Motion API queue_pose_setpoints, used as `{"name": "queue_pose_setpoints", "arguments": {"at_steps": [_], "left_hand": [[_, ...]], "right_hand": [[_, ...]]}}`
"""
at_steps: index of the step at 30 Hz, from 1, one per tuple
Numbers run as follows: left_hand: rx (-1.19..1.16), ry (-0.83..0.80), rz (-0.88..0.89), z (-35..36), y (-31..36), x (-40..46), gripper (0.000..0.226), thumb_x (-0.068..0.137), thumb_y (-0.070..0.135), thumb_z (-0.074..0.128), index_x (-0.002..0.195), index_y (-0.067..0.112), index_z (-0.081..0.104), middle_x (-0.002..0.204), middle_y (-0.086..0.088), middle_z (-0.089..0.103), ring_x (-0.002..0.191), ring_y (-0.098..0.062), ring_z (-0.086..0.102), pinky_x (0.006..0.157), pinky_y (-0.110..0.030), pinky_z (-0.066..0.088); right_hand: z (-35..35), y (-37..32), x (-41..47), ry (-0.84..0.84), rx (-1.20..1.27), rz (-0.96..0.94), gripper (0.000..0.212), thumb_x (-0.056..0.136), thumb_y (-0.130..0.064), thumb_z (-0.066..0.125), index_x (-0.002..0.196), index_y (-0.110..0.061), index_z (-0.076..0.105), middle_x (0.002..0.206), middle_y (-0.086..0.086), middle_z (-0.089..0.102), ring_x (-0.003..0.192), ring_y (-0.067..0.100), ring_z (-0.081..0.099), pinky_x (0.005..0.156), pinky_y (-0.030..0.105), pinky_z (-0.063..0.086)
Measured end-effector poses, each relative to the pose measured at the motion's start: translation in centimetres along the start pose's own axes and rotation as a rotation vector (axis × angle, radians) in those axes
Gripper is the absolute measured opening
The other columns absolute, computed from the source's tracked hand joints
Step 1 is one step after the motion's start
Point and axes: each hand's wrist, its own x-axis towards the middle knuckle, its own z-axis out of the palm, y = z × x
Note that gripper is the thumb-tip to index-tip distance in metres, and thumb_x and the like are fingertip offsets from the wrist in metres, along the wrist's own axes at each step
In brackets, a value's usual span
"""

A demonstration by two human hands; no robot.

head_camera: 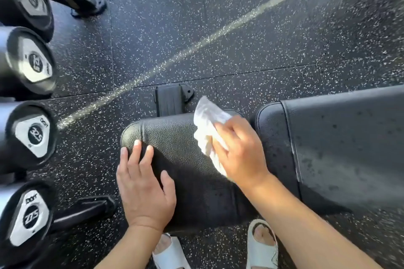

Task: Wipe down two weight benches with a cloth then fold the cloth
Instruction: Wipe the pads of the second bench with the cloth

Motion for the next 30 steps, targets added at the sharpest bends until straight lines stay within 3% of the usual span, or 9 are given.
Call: {"name": "queue_pose_setpoints", "arguments": {"at_steps": [3,7,9,12,15,18,24,26,30], "left_hand": [[0.008,0.02,0.007,0.2,0.1,-0.1,0.062,0.092,0.032,0.047,0.148,0.005,0.046,0.164,-0.017,0.037,0.159,-0.041,0.02,0.128,-0.057,0.022],[0.014,0.023,0.004,0.1,0.0,-0.1,0.062,0.093,0.032,0.047,0.149,0.005,0.046,0.163,-0.016,0.037,0.159,-0.041,0.021,0.128,-0.056,0.022],[0.015,0.026,0.006,0.1,0.1,-0.2,0.062,0.092,0.032,0.047,0.149,0.006,0.046,0.163,-0.016,0.037,0.159,-0.041,0.021,0.129,-0.055,0.021],[0.01,0.033,0.004,0.1,0.2,-0.2,0.062,0.092,0.031,0.046,0.149,0.005,0.046,0.162,-0.017,0.038,0.158,-0.041,0.022,0.129,-0.055,0.021],[0.015,0.032,0.006,0.0,0.1,-0.2,0.063,0.092,0.031,0.045,0.148,0.003,0.046,0.163,-0.018,0.038,0.158,-0.042,0.022,0.129,-0.054,0.02],[0.01,0.03,0.009,0.0,0.1,-0.2,0.063,0.092,0.031,0.045,0.149,0.003,0.045,0.162,-0.019,0.038,0.158,-0.043,0.022,0.129,-0.055,0.019],[0.001,0.048,0.023,-0.2,0.5,-0.1,0.061,0.093,0.03,0.045,0.146,0.0,0.048,0.16,-0.022,0.041,0.155,-0.047,0.025,0.128,-0.056,0.021],[0.003,0.042,0.019,-0.2,0.5,-0.2,0.061,0.093,0.031,0.045,0.146,0.001,0.049,0.16,-0.021,0.041,0.155,-0.046,0.025,0.128,-0.056,0.021],[-0.008,0.042,0.012,-0.3,0.4,-0.2,0.062,0.094,0.034,0.043,0.147,0.003,0.049,0.162,-0.018,0.041,0.156,-0.044,0.025,0.129,-0.053,0.019]], "right_hand": [[1.2,0.4,8.0,-0.001,-0.009,0.161,0.02,0.097,-0.019,0.057,0.088,-0.005,0.069,0.088,0.011,0.053,0.075,0.028,0.05,0.063,0.039,0.044],[2.2,0.7,9.9,0.018,-0.021,0.141,0.024,0.099,-0.02,0.058,0.076,-0.012,0.057,0.083,0.005,0.045,0.071,0.023,0.044,0.056,0.037,0.04],[1.4,0.7,7.2,0.078,-0.036,0.134,0.019,0.095,-0.019,0.065,0.081,-0.008,0.062,0.085,0.003,0.045,0.074,0.021,0.042,0.057,0.034,0.035],[0.5,-1.1,-1.3,0.128,0.009,0.091,0.017,0.098,-0.02,0.064,0.096,-0.005,0.072,0.089,0.011,0.059,0.076,0.03,0.053,0.065,0.041,0.047],[-0.4,-4.2,-11.5,0.086,0.061,0.028,0.028,0.105,-0.03,0.061,0.112,-0.007,0.075,0.09,0.007,0.062,0.076,0.026,0.056,0.066,0.04,0.053],[-0.5,-5.1,-15.3,0.025,0.04,-0.023,0.028,0.106,-0.032,0.061,0.113,-0.011,0.078,0.089,0.005,0.064,0.077,0.024,0.058,0.063,0.038,0.054],[2.0,-3.9,-2.7,0.17,-0.107,0.126,0.023,0.098,-0.024,0.054,0.082,-0.014,0.068,0.086,0.008,0.062,0.077,0.029,0.056,0.065,0.039,0.049],[2.4,-3.4,2.1,0.243,-0.119,0.217,0.017,0.088,-0.023,0.062,0.085,-0.008,0.07,0.088,0.011,0.062,0.075,0.031,0.058,0.057,0.032,0.041],[2.6,-4.1,4.5,0.206,-0.177,0.287,0.019,0.084,-0.021,0.065,0.091,-0.005,0.072,0.09,0.011,0.06,0.078,0.032,0.059,0.056,0.034,0.036]]}}
